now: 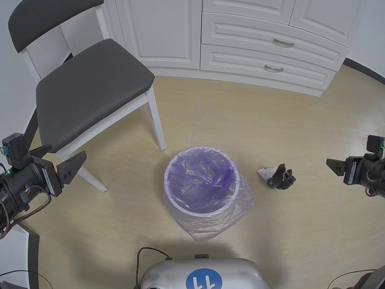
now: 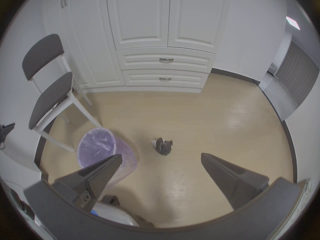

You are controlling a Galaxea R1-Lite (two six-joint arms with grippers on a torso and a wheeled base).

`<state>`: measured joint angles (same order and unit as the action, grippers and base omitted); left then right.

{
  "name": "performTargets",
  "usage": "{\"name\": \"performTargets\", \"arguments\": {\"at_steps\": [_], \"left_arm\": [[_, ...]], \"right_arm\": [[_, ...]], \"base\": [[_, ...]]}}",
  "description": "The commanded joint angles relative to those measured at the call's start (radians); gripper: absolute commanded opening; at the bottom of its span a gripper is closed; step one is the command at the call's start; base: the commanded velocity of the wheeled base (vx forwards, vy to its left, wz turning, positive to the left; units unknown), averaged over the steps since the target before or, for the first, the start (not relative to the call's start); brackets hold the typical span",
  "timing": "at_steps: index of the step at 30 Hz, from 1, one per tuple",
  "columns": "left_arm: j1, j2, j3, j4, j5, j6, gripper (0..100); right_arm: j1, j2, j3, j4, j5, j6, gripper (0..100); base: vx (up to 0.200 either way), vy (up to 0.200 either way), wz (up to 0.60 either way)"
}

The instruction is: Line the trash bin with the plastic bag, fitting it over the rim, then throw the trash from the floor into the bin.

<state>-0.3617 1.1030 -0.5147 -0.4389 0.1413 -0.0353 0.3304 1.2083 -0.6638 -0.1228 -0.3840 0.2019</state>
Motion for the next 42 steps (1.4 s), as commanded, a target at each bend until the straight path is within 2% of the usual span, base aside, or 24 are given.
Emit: {"name": "performTargets", "arguments": {"at_steps": [1, 11, 13, 15, 16, 17, 20, 24, 30, 34, 41, 42], "left_arm": [[0.007, 0.014, 0.007, -0.001, -0.003, -0.003, 100], [0.026, 0.032, 0.002, -0.012, -0.003, 0.002, 100], [0.026, 0.032, -0.002, -0.012, -0.003, 0.002, 100], [0.027, 0.032, -0.002, -0.014, -0.003, 0.002, 100], [0.027, 0.032, -0.002, -0.014, -0.003, 0.002, 100], [0.026, 0.031, -0.002, -0.014, -0.003, 0.002, 100], [0.027, 0.031, -0.002, -0.017, -0.002, 0.002, 100], [0.032, 0.029, -0.002, -0.02, -0.002, 0.002, 100], [0.035, 0.031, -0.002, -0.02, -0.002, 0.003, 100], [0.033, 0.032, -0.002, -0.02, -0.002, 0.005, 100], [0.035, 0.028, -0.002, -0.02, 0.0, 0.005, 100], [0.036, 0.028, -0.007, -0.02, 0.0, 0.006, 100]], "right_arm": [[-0.071, 0.181, 0.0, -0.1, 0.027, -0.012, 100], [-0.154, 0.275, -0.068, -0.126, 0.106, -0.03, 100], [-0.169, 0.286, -0.074, -0.124, 0.143, -0.029, 100], [-0.206, 0.326, -0.091, -0.126, 0.234, -0.022, 100], [-0.212, 0.333, -0.095, -0.126, 0.246, -0.021, 100], [-0.246, 0.379, -0.123, -0.123, 0.309, -0.012, 100], [-0.277, 0.471, -0.166, -0.123, 0.361, 0.036, 100], [-0.284, 0.57, -0.2, -0.129, 0.364, 0.071, 100], [-0.298, 0.691, -0.217, -0.175, 0.367, 0.073, 100], [-0.298, 0.872, -0.272, -0.314, 0.367, 0.083, 100], [-0.3, 1.008, -0.33, -0.394, 0.373, 0.125, 100], [-0.301, 1.045, -0.352, -0.419, 0.384, 0.151, 100]], "base": [[0.0, 0.0, 0.0], [0.0, 0.0, 0.0], [0.0, 0.0, 0.0], [0.0, 0.0, 0.0], [0.0, 0.0, 0.0], [0.0, 0.0, 0.0], [0.0, 0.0, 0.0], [0.0, 0.0, 0.0], [0.0, 0.0, 0.0], [0.0, 0.0, 0.0], [0.0, 0.0, 0.0], [0.0, 0.0, 0.0]]}}
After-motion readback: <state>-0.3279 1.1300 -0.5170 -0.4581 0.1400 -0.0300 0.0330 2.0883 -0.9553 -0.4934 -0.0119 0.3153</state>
